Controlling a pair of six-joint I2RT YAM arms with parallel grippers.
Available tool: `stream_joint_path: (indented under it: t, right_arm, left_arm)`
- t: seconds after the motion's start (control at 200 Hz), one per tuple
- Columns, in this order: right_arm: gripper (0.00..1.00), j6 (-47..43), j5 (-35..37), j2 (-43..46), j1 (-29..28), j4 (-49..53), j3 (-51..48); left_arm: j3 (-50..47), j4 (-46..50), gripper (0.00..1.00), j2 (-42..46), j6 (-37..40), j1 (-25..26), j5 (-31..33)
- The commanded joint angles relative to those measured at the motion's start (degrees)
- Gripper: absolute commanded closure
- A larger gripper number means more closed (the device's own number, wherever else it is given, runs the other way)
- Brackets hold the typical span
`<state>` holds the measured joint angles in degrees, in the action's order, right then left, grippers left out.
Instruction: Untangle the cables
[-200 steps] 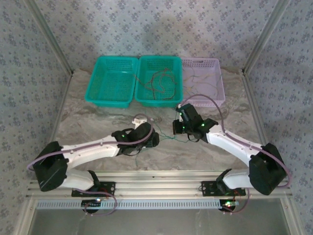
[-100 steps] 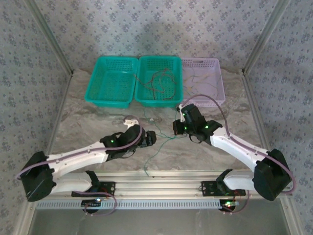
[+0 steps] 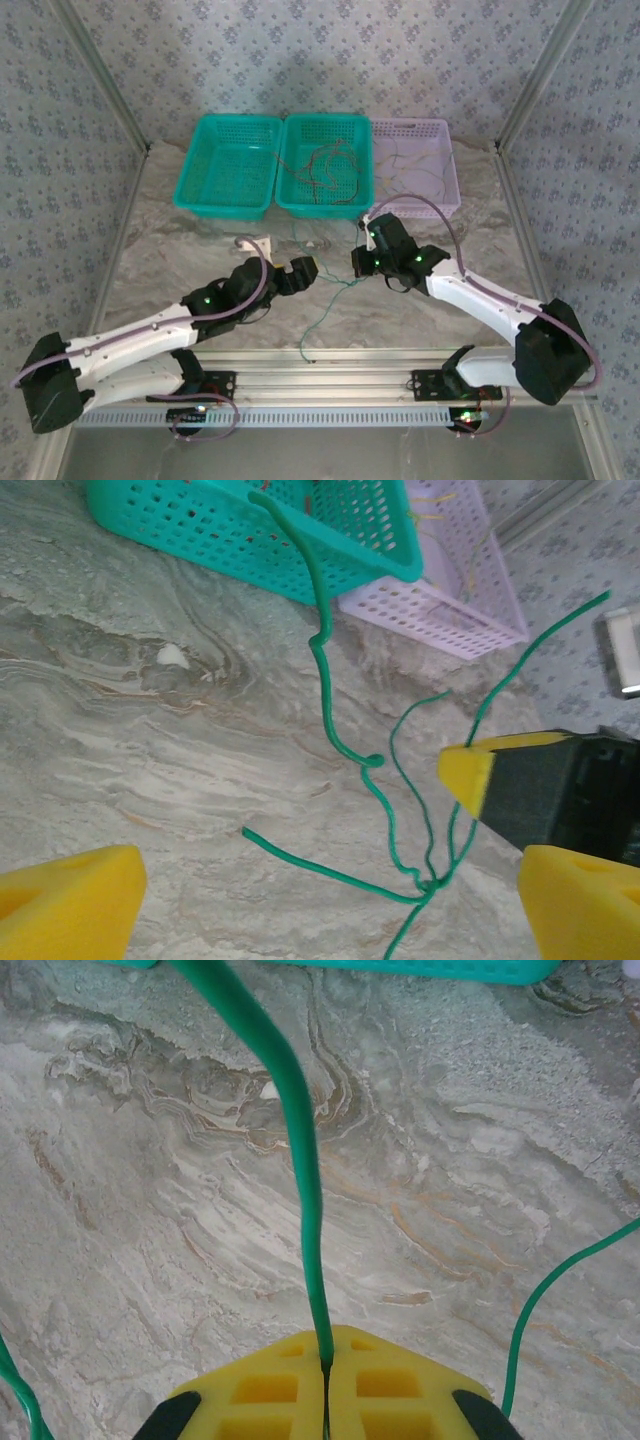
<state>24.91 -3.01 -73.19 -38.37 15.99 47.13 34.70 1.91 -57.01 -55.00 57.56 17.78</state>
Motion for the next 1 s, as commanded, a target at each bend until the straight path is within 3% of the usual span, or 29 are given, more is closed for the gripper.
stream_joint_path:
  t: [0.0, 0.245, 0.41, 0.565, 0.66, 0.869, 0.999]
  right_arm:
    - [1.00, -1.19, -0.79, -0.55, -0.73, -0.64, 1.65]
    - [1.00, -1.87, -0.87, -0.01, -2.19, -0.69, 2.15]
    - [1.00, -1.95, 0.64, 0.10, -2.54, -0.27, 2.36]
    - [1.00, -1.66, 1.57, 0.11, -2.05, 0.57, 2.88]
    - [1.00, -1.75, 1.79, 0.08, -1.71, 0.61, 3.07]
    - [1.00, -2.10, 0.94, 0.34, 0.98, 1.46, 3.19]
    - [0.84, -1.32, -3.36, 4.65, 5.65, -0.46, 0.18]
  left_arm:
    - [5.33, 2.27, 0.09, -3.63, 2.78, -0.82, 3.01]
    - [10.29, 4.17, 0.27, -11.03, 3.23, -5.41, 2.30]
    - [13.30, 3.53, 0.56, -15.15, 4.65, -6.50, 0.49]
    - [14.26, 3.36, 0.71, -16.71, 4.97, -6.49, -1.05]
    - [14.47, 3.81, 1.00, -16.64, 5.34, -6.50, -0.96]
    - [18.29, 6.94, 1.00, -16.25, 8.64, -8.16, 0.04]
    - [20.73, 9.72, 1.00, -14.09, 10.25, -11.10, 0.15]
